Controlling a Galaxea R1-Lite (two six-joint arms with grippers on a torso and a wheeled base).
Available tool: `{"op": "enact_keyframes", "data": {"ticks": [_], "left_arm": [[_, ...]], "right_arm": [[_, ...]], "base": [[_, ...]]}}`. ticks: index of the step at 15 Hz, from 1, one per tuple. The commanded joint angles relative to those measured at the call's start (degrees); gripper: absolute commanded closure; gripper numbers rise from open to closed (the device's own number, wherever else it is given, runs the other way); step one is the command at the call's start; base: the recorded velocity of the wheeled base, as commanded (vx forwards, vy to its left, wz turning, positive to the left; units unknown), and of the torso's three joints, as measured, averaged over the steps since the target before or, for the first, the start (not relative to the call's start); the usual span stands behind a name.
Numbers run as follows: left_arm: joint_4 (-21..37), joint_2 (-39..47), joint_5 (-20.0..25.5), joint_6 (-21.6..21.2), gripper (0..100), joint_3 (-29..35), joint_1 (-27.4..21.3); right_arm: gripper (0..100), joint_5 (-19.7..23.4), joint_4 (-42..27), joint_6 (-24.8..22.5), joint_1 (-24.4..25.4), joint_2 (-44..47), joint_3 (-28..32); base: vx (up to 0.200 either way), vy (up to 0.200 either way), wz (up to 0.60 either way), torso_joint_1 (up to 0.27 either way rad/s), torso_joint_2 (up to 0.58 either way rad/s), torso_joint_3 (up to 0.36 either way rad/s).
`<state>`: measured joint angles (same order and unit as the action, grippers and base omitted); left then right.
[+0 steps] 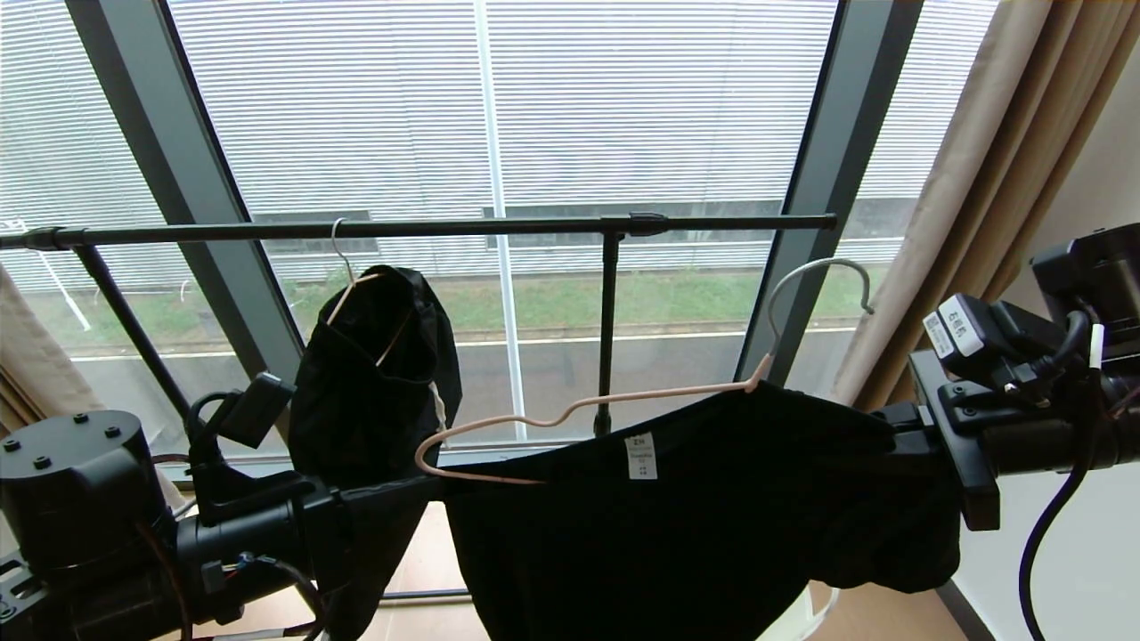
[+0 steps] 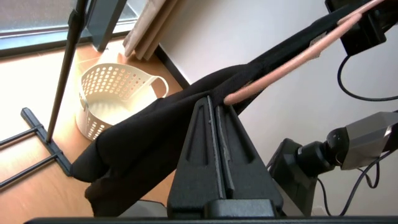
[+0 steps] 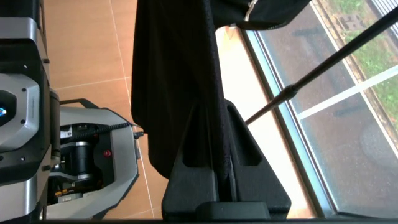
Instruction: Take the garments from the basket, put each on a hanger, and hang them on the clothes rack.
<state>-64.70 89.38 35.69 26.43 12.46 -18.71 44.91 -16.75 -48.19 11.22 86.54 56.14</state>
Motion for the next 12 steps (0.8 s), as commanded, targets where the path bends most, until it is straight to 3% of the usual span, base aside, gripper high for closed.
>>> {"op": "enact_keyframes", "data": {"ticks": [1, 12], "left_arm": [[0.0, -1.4, 0.0, 0.0, 100, 0.0, 0.1], [0.1, -2.0, 0.0, -0.1, 100, 1.2, 3.1]], "right_arm": [[100, -0.4, 0.0, -0.1, -0.1, -0.5, -0.6], [100, -0.8, 2.0, -0.1, -1.2, -0.8, -1.8]], "base": [[0.000, 0.000, 0.00, 0.000, 0.00, 0.000], [0.000, 0.000, 0.00, 0.000, 0.00, 0.000]]}}
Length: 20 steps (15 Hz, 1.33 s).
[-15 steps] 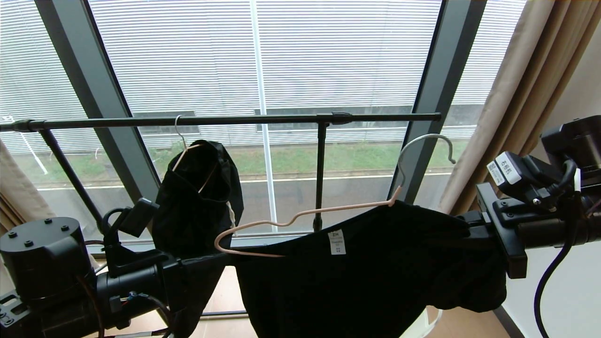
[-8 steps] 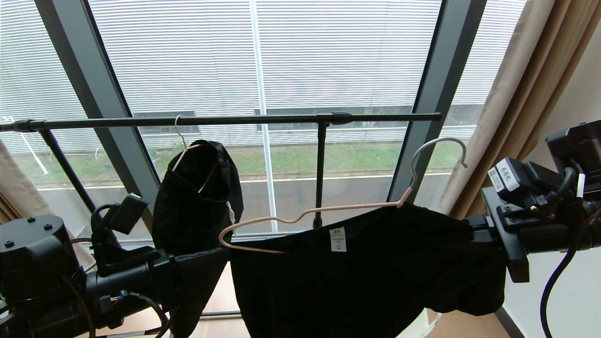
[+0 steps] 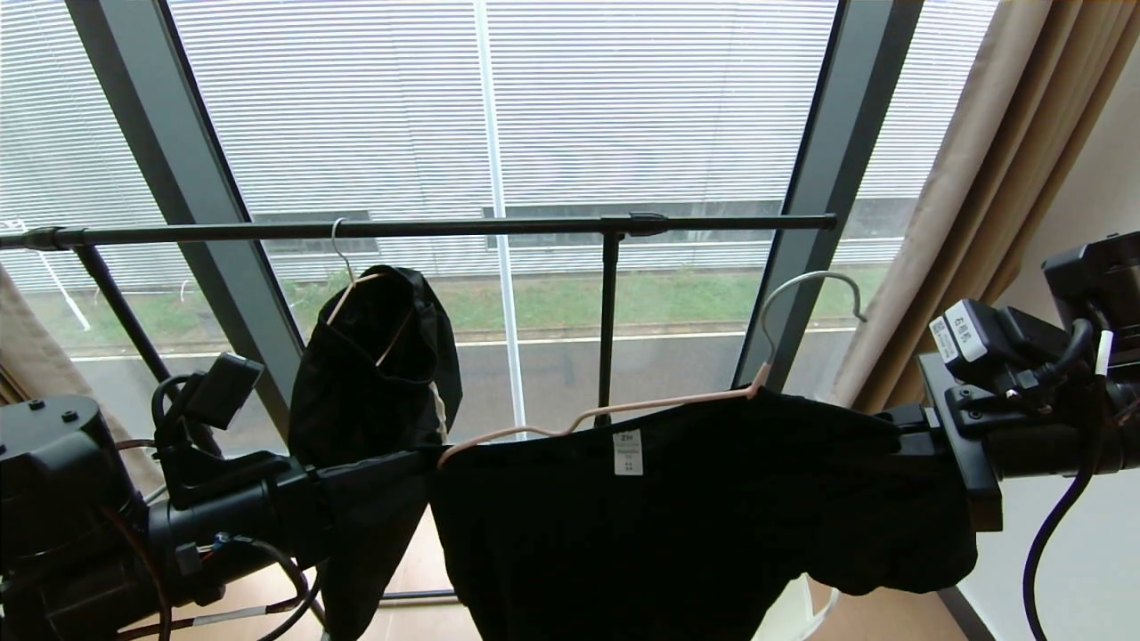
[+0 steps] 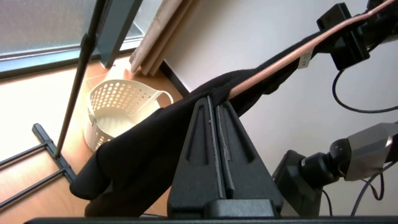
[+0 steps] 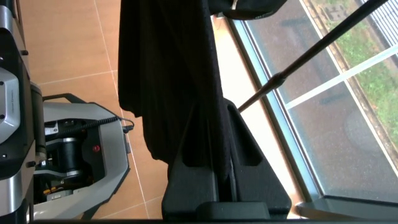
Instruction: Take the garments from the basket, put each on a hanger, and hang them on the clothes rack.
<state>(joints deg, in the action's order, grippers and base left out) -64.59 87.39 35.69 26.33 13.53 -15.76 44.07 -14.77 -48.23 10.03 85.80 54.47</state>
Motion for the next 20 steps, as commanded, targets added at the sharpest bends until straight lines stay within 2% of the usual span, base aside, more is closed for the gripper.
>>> {"op": "enact_keyframes", "data": {"ticks": [1, 4, 9, 10, 11, 12, 13, 14, 17, 20], "left_arm": [[0.0, -0.3, 0.0, 0.0, 100, 0.1, 0.3], [0.0, -3.4, 0.0, 0.0, 100, -0.3, -0.3], [2.3, -5.9, 0.0, -0.1, 100, 0.7, -1.5], [7.9, -7.9, 0.0, -0.8, 100, 2.8, -1.5], [7.9, -7.9, 0.0, -0.8, 100, 2.8, -1.5], [18.4, -11.5, -0.3, -2.2, 100, 6.5, -1.6], [25.7, -13.9, -1.3, -3.0, 100, 9.4, -2.8], [29.0, -14.7, -3.0, -3.3, 100, 10.6, -4.5], [30.7, -14.5, -7.4, -4.9, 100, 11.5, -10.3], [30.8, -14.5, -7.9, -4.9, 100, 12.0, -13.0]], "right_arm": [[100, 0.1, 0.0, 0.0, 0.0, 0.0, -0.2], [100, -0.6, 0.1, 0.1, 0.8, 0.8, -0.3], [100, -6.6, 4.8, 2.2, 7.1, 4.4, -0.5], [100, -7.7, 6.4, 4.2, 8.0, 5.4, -0.4], [100, -7.7, 6.4, 4.2, 8.0, 5.4, -0.4], [100, -7.9, 7.1, 5.2, 8.2, 5.8, -0.5], [100, -7.9, 7.2, 5.9, 8.3, 6.5, -0.4], [100, -7.9, 7.3, 7.3, 8.7, 6.5, -0.2], [100, -7.9, 10.2, 11.2, 10.5, 7.5, -0.9], [100, -7.9, 11.7, 11.8, 11.0, 8.9, -1.7]], "base": [[0.000, 0.000, 0.00, 0.000, 0.00, 0.000], [0.000, 0.000, 0.00, 0.000, 0.00, 0.000], [0.000, 0.000, 0.00, 0.000, 0.00, 0.000], [0.000, 0.000, 0.00, 0.000, 0.00, 0.000], [0.000, 0.000, 0.00, 0.000, 0.00, 0.000], [0.000, 0.000, 0.00, 0.000, 0.00, 0.000], [0.000, 0.000, 0.00, 0.000, 0.00, 0.000], [0.000, 0.000, 0.00, 0.000, 0.00, 0.000], [0.000, 0.000, 0.00, 0.000, 0.00, 0.000], [0.000, 0.000, 0.00, 0.000, 0.00, 0.000]]}}
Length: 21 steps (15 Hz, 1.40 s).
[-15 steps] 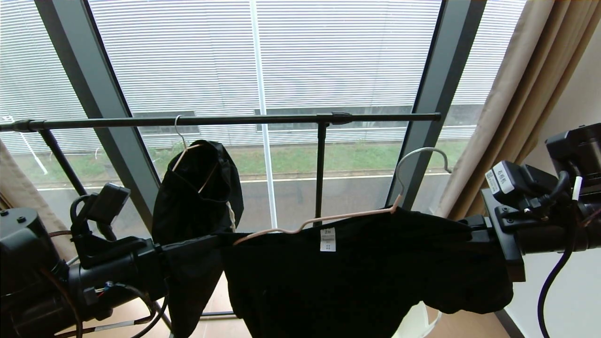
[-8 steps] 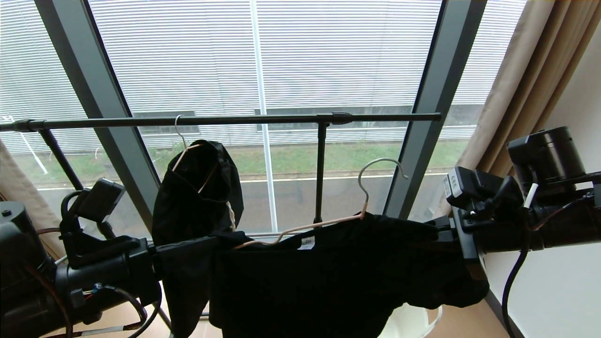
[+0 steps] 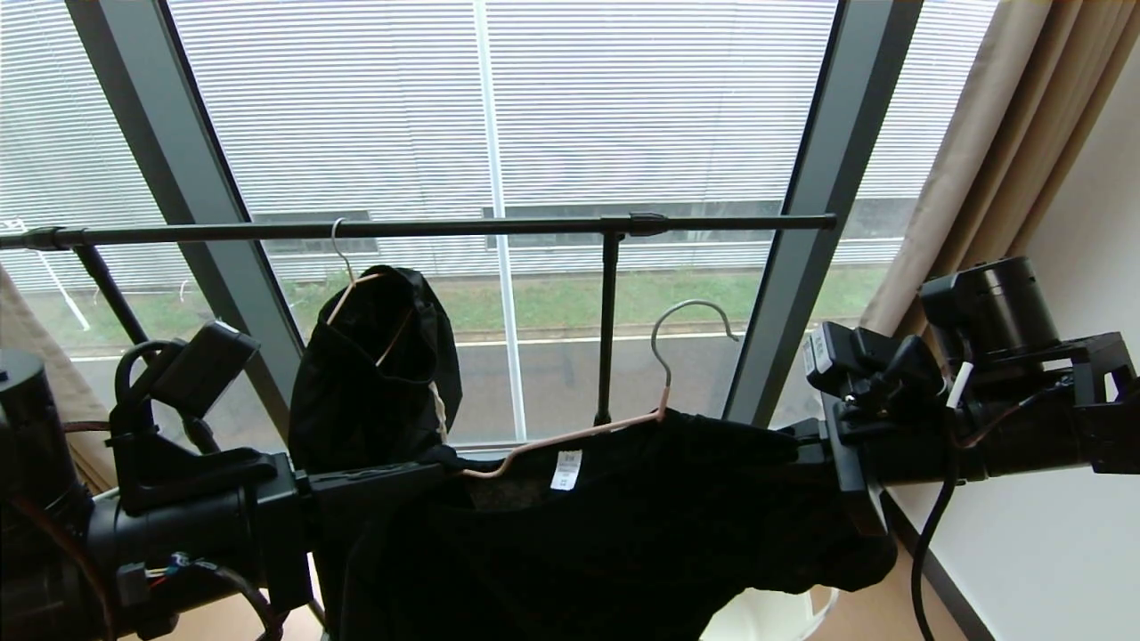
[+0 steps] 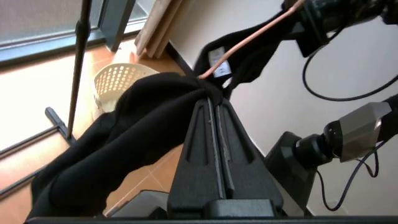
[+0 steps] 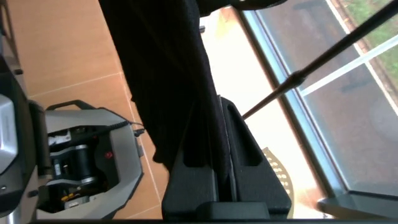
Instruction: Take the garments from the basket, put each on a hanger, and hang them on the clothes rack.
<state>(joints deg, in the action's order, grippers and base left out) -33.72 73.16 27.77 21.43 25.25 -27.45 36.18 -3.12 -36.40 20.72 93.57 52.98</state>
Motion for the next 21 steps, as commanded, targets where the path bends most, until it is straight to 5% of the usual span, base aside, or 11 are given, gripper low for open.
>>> {"op": "enact_keyframes", "data": {"ticks": [1, 21], "left_arm": [[0.0, -0.3, -0.2, 0.0, 100, 0.3, -2.5], [0.0, 2.0, -4.5, -1.1, 100, 1.9, -7.5]], "right_arm": [[100, 0.0, 1.0, 2.3, 1.3, 1.6, -0.3], [100, -2.6, 25.5, 15.7, 11.1, 12.0, -10.0]], "base": [[0.000, 0.000, 0.00, 0.000, 0.00, 0.000], [0.000, 0.000, 0.00, 0.000, 0.00, 0.000]]}}
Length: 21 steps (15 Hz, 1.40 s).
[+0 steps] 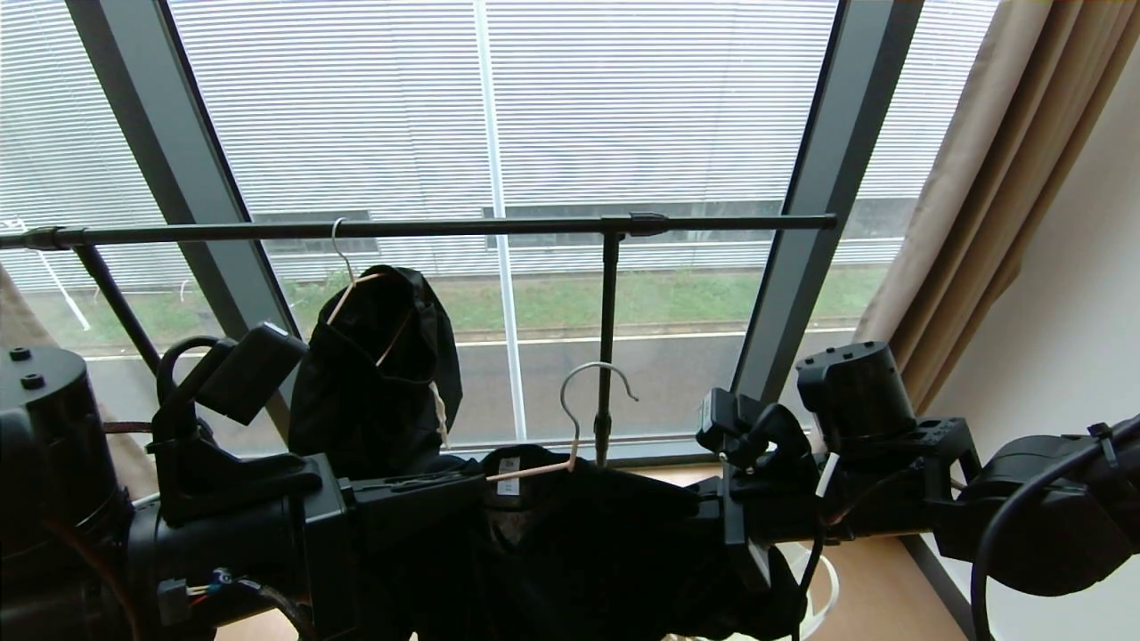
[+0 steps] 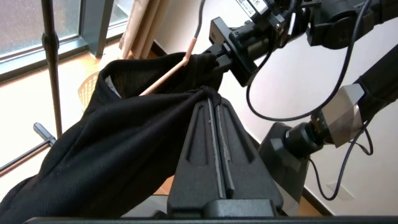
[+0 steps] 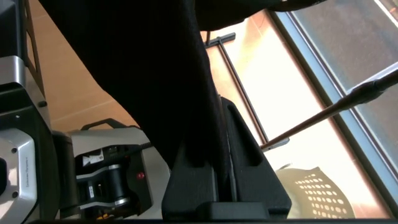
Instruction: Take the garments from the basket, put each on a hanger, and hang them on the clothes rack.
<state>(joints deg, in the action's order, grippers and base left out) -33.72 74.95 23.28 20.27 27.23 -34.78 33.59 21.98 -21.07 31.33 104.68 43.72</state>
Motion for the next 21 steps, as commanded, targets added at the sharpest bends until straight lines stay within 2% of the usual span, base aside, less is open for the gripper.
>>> {"op": "enact_keyframes", "data": {"ticks": [1, 3, 8, 10, 12, 18, 20, 21], "left_arm": [[0.0, 0.2, -0.1, 0.0, 100, 0.0, -0.4], [0.0, 0.9, -2.5, 0.0, 100, 0.5, -1.6], [0.0, 3.5, -7.5, -0.1, 100, 1.7, -3.7], [0.1, 3.7, -9.3, -1.7, 100, 1.7, -3.5], [0.1, 3.8, -10.0, -2.6, 100, 1.2, -3.8], [0.1, 3.5, -10.5, -3.7, 100, 0.9, -5.1], [0.2, 3.6, -11.1, -5.8, 100, 0.1, -5.1], [0.1, 3.5, -11.5, -7.2, 0, -0.3, -5.1]], "right_arm": [[100, 0.0, 1.5, 0.9, 0.8, 1.4, -1.1], [100, -1.5, 5.0, 2.3, 1.1, 1.8, -2.6], [100, -2.9, 5.4, 2.3, 3.6, 0.3, -3.6], [100, -2.9, 10.4, 2.2, 4.6, 0.0, -6.7], [100, -3.1, 13.3, 2.3, 5.5, 0.3, -7.6], [100, -3.1, 13.8, 3.0, 5.5, 0.0, -7.4], [100, -3.1, 13.8, 3.0, 5.5, -0.1, -7.4], [100, -3.1, 13.8, 3.0, 5.5, -0.1, -7.4]], "base": [[0.000, 0.000, 0.00, 0.000, 0.00, 0.000], [0.000, 0.000, 0.00, 0.000, 0.00, 0.000], [0.000, 0.000, 0.00, 0.000, 0.00, 0.000], [0.000, 0.000, 0.00, 0.000, 0.00, 0.000], [0.000, 0.000, 0.00, 0.000, 0.00, 0.000], [0.000, 0.000, 0.00, 0.000, 0.00, 0.000], [0.000, 0.000, 0.00, 0.000, 0.00, 0.000], [0.000, 0.000, 0.00, 0.000, 0.00, 0.000]]}}
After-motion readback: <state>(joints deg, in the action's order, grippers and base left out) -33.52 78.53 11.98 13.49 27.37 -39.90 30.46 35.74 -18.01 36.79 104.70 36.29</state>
